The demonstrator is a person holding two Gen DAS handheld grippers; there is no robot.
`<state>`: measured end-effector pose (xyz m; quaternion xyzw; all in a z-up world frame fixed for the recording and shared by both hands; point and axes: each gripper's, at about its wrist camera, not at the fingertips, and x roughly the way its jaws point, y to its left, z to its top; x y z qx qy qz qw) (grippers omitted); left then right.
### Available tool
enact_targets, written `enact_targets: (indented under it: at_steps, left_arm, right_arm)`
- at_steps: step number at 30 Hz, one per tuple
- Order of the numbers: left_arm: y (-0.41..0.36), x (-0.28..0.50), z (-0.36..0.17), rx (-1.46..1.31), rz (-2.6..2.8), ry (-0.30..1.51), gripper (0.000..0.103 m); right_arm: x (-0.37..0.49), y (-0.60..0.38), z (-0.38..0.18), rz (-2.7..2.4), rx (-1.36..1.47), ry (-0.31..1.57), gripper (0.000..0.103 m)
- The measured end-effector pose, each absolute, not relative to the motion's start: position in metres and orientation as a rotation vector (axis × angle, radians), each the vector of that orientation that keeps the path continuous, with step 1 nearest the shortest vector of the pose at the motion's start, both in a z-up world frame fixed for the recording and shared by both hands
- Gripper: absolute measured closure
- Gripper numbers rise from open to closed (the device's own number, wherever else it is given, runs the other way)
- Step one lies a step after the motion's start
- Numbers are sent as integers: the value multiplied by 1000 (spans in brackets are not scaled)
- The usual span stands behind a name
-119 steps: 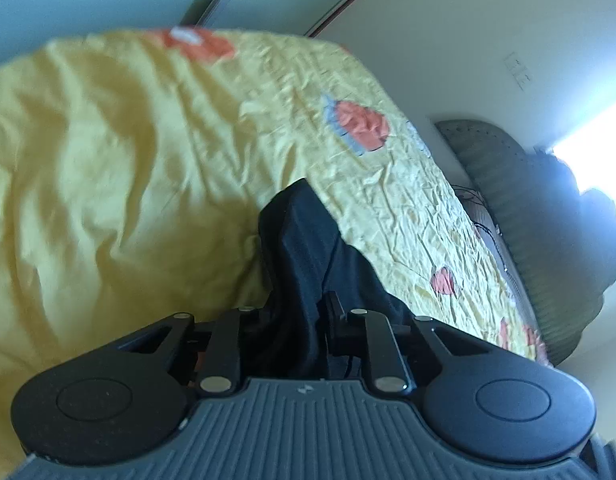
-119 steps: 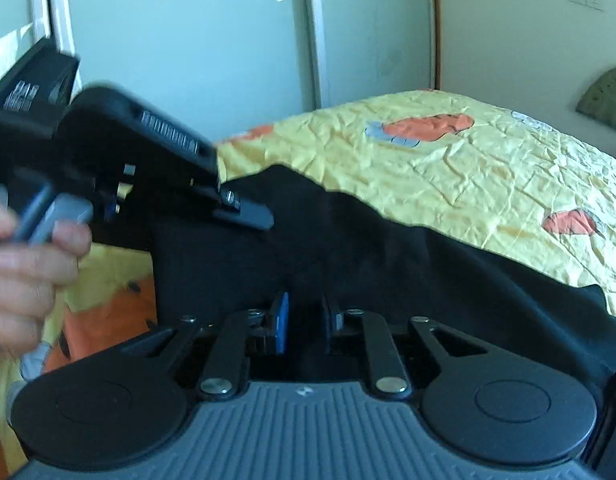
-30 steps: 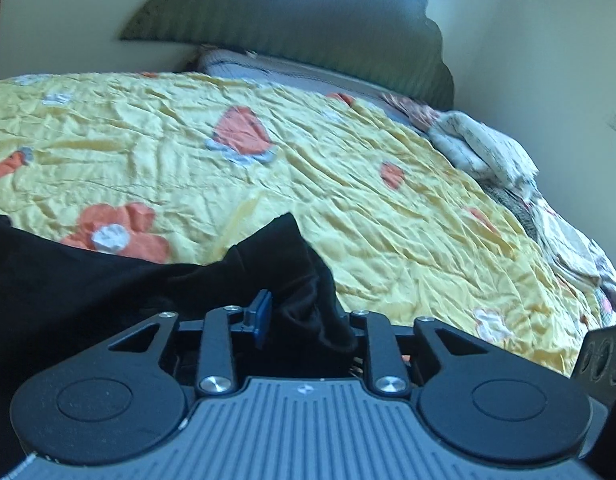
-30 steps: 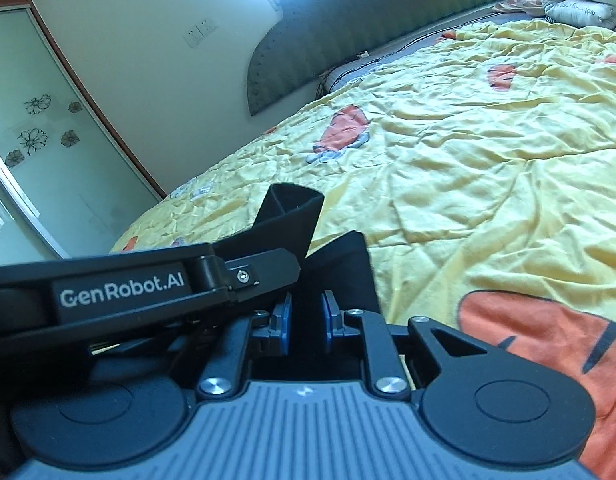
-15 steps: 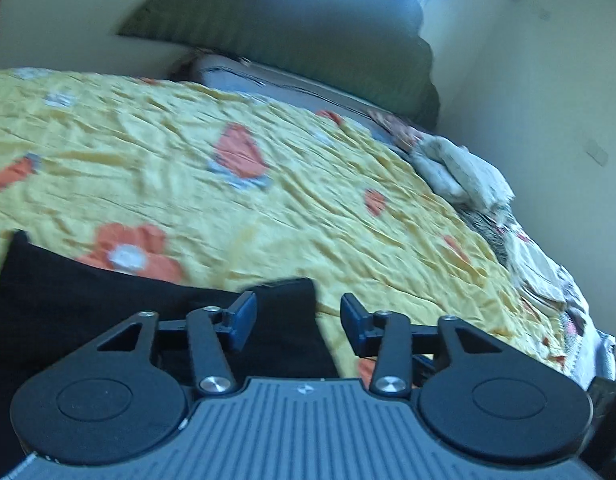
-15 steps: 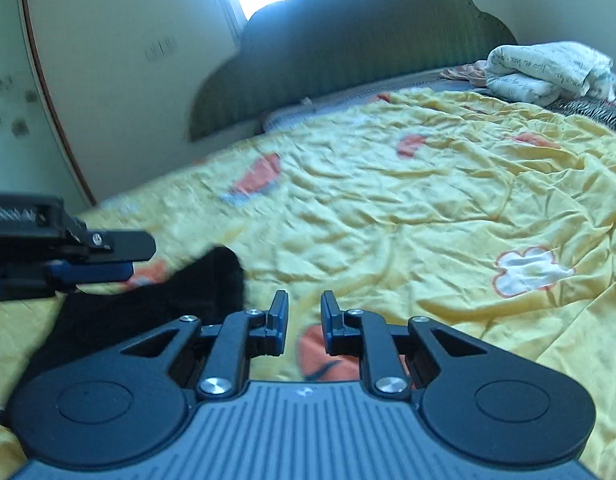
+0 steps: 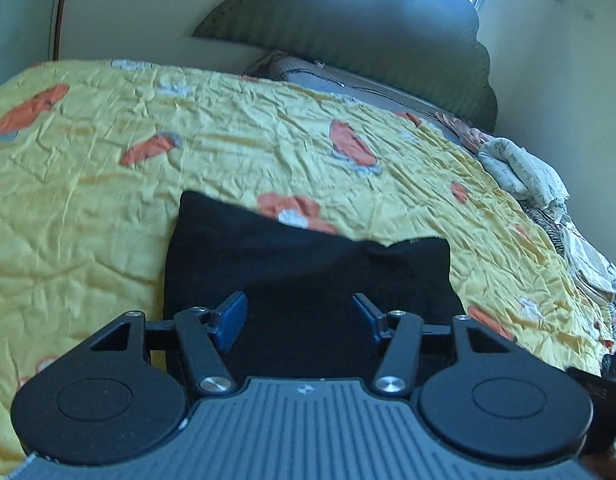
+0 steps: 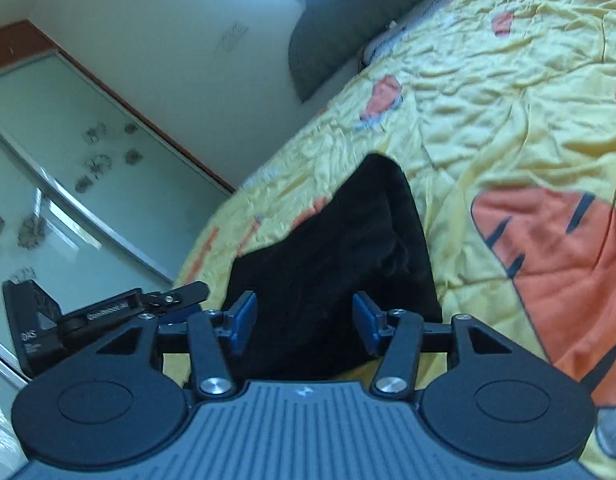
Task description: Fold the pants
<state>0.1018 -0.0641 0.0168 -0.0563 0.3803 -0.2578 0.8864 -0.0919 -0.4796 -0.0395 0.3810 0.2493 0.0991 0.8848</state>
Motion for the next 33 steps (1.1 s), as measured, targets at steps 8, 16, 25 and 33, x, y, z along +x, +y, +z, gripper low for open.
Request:
enact_targets:
  at_steps: [8, 16, 25, 33]
  left_arm:
    - [-72, 92, 4, -102, -572, 814, 43]
    - [-79, 85, 5, -80, -601, 808, 43]
    - [-81, 87, -6, -54, -605, 837, 41]
    - [-86, 105, -13, -71, -585, 888, 40]
  right_arm:
    - [-73, -476, -41, 92, 717, 501, 51]
    - [-76, -473, -42, 63, 664, 500, 96]
    - [-74, -480, -39, 28, 621, 558, 81]
    - [-34, -453, 6, 71, 303, 501, 74]
